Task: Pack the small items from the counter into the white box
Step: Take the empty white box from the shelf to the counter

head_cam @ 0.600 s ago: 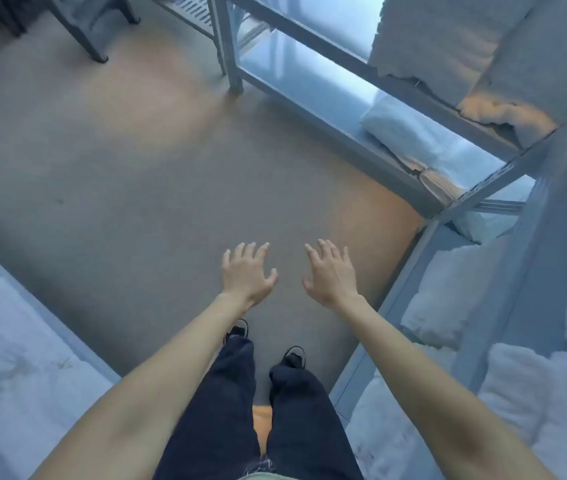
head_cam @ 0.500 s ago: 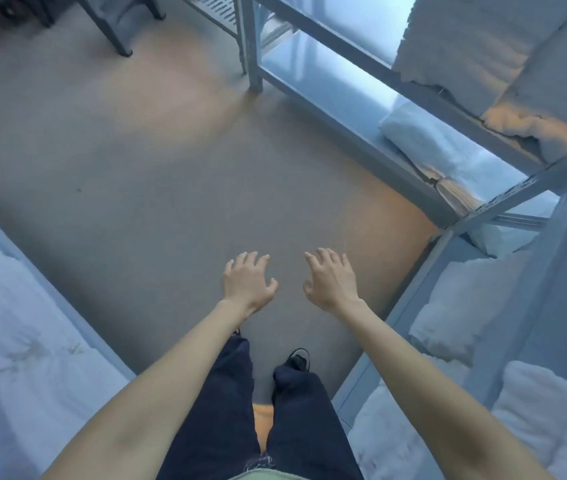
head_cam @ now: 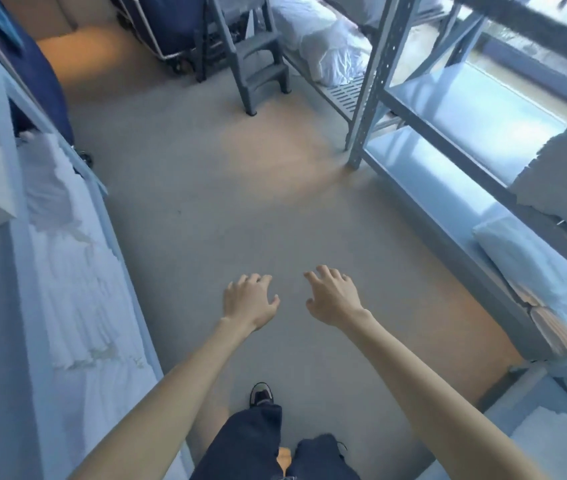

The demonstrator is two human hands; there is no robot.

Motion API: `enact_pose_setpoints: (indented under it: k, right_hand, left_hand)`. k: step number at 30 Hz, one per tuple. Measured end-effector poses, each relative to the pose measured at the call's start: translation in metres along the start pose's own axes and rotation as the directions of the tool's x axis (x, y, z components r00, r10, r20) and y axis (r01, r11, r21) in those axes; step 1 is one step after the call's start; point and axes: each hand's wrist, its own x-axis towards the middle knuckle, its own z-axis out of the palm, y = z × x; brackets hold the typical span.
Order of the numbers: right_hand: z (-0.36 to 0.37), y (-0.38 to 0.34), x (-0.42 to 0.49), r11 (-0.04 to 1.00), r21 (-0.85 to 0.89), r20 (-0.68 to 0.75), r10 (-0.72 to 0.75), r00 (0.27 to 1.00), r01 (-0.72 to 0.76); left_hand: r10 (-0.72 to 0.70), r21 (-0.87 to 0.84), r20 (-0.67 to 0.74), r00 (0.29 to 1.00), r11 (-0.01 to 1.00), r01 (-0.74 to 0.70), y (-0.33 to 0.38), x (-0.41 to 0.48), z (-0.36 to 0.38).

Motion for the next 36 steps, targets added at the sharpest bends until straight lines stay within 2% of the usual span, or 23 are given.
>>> enact_pose_setpoints:
  k: [5, 10, 22, 30, 36]
  right_hand:
    - [-0.035, -0.053, 0.047, 0.989, -0.038, -0.119, -0.15, 0.982, 0.146]
    - [-0.043, -0.084, 0.083, 0.961, -0.05, -0.163, -0.276, 0.947, 0.272]
    - [-0.063, -0.087, 0.211, 0.872, -0.111, -0.05, -0.485, 0.873, 0.477]
    - [-0.124, -0.09, 0.33, 0.78, -0.136, -0.055, -0.622, 0.781, 0.611]
    - [-0.141, -0.111, 0.383, 0.712, -0.142, -0.015, -0.697, 0.717, 0.688]
  left_hand:
    - [-0.058, 0.003, -0.109, 0.992, 0.998, 0.059, -0.06, 0.02, -0.038]
    - [-0.14, -0.025, -0.134, 0.981, 0.99, 0.138, -0.099, 0.032, -0.044]
    - [-0.32, -0.12, -0.121, 0.94, 0.945, 0.306, -0.122, 0.116, -0.048]
    - [-0.483, -0.165, -0.191, 0.854, 0.874, 0.457, -0.141, 0.209, -0.098]
    - [-0.563, -0.2, -0.192, 0.804, 0.824, 0.53, -0.166, 0.238, -0.113]
